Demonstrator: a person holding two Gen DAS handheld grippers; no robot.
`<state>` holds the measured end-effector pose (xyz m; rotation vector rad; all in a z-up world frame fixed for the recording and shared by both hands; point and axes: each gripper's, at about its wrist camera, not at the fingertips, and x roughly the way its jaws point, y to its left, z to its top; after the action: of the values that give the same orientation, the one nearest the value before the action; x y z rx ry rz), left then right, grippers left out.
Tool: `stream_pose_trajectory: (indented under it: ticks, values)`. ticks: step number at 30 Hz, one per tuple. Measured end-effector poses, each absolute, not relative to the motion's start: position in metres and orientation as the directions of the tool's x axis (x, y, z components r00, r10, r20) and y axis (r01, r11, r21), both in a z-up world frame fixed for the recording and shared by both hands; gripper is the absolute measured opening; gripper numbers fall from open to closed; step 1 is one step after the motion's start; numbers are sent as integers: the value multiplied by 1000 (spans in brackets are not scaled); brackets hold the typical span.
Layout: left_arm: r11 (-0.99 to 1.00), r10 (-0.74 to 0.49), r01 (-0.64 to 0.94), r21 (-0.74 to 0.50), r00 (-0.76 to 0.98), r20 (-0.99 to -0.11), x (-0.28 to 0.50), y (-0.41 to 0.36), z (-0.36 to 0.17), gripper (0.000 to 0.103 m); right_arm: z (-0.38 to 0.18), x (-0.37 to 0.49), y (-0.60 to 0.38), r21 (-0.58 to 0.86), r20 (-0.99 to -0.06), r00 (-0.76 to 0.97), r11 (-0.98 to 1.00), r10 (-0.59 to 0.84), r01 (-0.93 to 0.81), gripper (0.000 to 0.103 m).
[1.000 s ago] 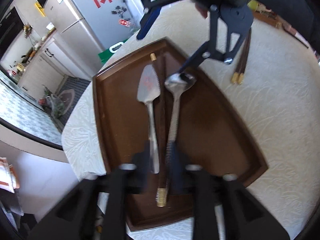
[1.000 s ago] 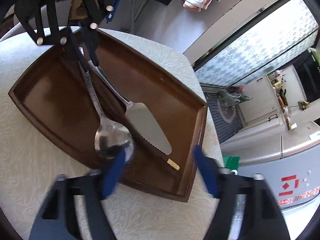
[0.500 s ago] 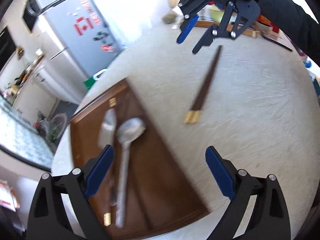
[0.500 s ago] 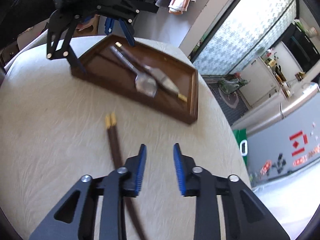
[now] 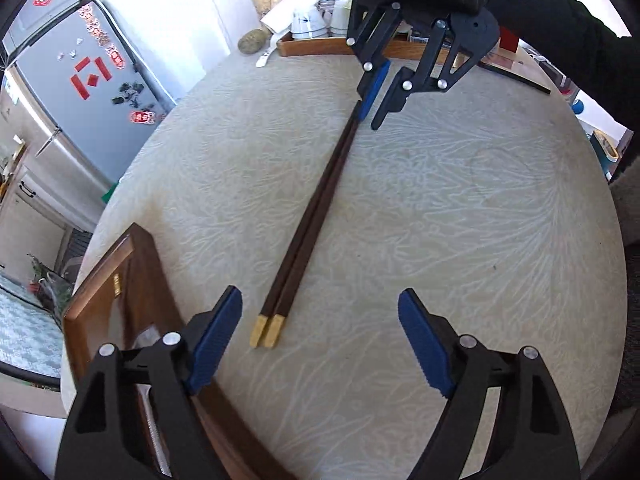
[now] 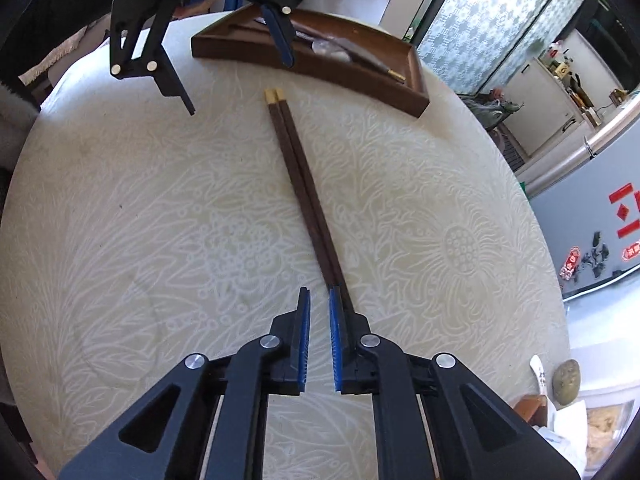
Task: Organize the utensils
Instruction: 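Lower the right gripper onto one dark chopstick of the remaining pair and close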
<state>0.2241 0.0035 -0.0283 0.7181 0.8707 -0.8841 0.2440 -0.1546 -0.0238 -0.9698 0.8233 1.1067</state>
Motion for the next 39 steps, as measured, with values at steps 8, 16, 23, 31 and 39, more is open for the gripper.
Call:
stream_pose_trajectory:
  ticks: [8, 16, 23, 31, 39]
  values:
    - [457, -346, 876, 152, 332, -878, 232, -5, -33, 83, -29, 257, -157, -214, -897, 257, 156, 359, -964, 10]
    - [461, -352, 879, 120, 306, -885, 242, -8, -41, 82, -31, 259, -159, -173, -901, 221, 158, 373, -972, 11]
    - [448, -347, 889, 94, 270, -898, 244, -11, -49, 79, -31, 252, -159, -166, -909, 204, 133, 364, -977, 11]
    - [456, -360, 888, 58, 244, -900, 248, -10, -47, 63, -32, 258, -156, -166, -916, 203, 133, 345, -977, 15]
    - [465, -356, 883, 70, 259, -898, 249, -4, -47, 62, -32, 254, -157, -172, -915, 202, 114, 348, -978, 14]
